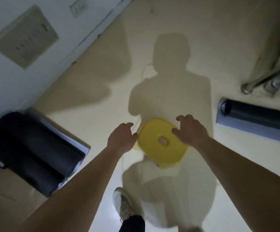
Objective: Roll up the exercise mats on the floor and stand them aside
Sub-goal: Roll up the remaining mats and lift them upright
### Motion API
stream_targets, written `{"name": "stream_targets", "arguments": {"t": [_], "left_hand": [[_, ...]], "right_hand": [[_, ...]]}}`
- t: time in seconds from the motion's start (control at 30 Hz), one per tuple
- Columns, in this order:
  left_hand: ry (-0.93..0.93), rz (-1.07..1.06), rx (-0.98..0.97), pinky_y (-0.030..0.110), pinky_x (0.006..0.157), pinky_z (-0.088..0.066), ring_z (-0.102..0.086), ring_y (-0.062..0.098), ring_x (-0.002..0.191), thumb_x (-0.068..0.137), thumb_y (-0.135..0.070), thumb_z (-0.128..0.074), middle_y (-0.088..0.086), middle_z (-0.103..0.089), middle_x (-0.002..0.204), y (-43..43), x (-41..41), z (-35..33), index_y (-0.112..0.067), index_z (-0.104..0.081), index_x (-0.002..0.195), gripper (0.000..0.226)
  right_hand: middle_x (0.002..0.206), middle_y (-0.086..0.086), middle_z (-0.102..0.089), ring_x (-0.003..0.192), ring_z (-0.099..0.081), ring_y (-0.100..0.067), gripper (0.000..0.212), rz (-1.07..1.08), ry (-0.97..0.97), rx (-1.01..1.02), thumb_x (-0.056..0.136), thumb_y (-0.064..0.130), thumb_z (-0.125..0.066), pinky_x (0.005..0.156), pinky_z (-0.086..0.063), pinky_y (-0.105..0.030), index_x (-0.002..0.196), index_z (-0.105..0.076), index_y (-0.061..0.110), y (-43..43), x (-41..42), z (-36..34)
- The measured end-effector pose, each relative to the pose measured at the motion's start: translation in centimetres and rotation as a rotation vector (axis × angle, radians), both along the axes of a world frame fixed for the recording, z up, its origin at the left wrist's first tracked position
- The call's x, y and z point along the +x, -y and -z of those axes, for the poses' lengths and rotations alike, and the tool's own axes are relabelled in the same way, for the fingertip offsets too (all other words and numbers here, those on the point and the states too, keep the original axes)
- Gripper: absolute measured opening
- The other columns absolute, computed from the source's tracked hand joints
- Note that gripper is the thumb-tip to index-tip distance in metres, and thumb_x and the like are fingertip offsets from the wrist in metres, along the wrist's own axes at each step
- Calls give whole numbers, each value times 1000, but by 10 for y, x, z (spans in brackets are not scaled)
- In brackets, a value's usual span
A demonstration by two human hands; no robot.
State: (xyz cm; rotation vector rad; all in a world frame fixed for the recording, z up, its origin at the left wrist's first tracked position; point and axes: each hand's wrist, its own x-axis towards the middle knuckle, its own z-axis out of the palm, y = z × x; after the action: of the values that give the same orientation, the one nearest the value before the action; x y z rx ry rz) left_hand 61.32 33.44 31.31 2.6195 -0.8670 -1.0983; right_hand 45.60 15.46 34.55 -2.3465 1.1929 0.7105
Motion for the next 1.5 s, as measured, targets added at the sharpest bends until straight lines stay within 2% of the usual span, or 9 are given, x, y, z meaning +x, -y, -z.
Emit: {"name": "stream_targets", "arguments": {"t": [0.13,0.33,0.53,0.8,1.07,1.2,1.3,1.4,1.5], "left_hand": [[-4,192,8,36,105,-41,-45,23,140,101,-42,-51,-1,-44,155,83,-115,-13,-28,-37,156,58],[47,429,20,39,107,-43,-44,27,141,101,-37,-51,8,-47,151,193,-287,-29,-22,-36,156,59],[58,607,-28,40,107,-43,-48,27,136,101,-40,-50,6,-49,146,306,-418,-19,-23,-36,155,58],[31,640,-3,42,104,-44,-49,28,136,102,-38,-52,6,-47,152,468,-483,65,-21,-35,156,60],[158,551,-58,45,101,-46,-48,34,132,98,-39,-60,11,-51,146,644,-477,240,-14,-41,150,61],[287,580,-118,51,117,-33,-30,35,147,98,-49,-57,10,-35,161,707,-474,330,-14,-27,158,75],[317,573,-101,52,124,-20,-20,33,153,99,-53,-54,7,-25,167,737,-475,380,-17,-19,162,81],[364,522,-178,50,120,-25,-35,35,143,90,-52,-68,7,-41,156,736,-473,406,-22,-43,149,71],[337,452,-137,42,109,-32,-40,36,127,74,-62,-77,7,-46,138,738,-483,402,-24,-56,125,67]], "right_hand": [[148,-11,-42,129,-52,-35,60,221,16,-34,100,46,-53,99,-49,-46,153,-39,22,66,-152,-15],[151,-11,-41,131,-50,-35,62,395,-3,-38,101,44,-53,101,-51,-47,155,-35,20,132,-368,-37],[152,-11,-40,133,-49,-35,66,512,-30,-28,101,45,-53,99,-51,-47,157,-31,20,202,-505,-25],[154,-9,-40,135,-47,-36,66,556,-17,9,100,43,-54,101,-47,-46,158,-31,22,359,-562,72],[156,-15,-38,137,-44,-40,61,402,1,-39,103,44,-55,107,-44,-51,155,-35,19,546,-557,255],[156,-13,-28,138,-36,-40,58,300,-14,-98,104,43,-49,108,-43,-54,155,-34,19,624,-543,344],[167,-10,-16,149,-24,-38,60,174,1,-198,106,46,-40,115,-33,-56,160,-25,22,685,-531,396],[173,-5,-3,158,-6,-31,64,69,-17,-154,107,55,-22,125,-10,-59,164,-9,29,716,-536,441],[172,-8,-10,157,-7,-34,66,74,70,-258,105,55,-19,124,-4,-63,164,-8,28,679,-562,461]]}}
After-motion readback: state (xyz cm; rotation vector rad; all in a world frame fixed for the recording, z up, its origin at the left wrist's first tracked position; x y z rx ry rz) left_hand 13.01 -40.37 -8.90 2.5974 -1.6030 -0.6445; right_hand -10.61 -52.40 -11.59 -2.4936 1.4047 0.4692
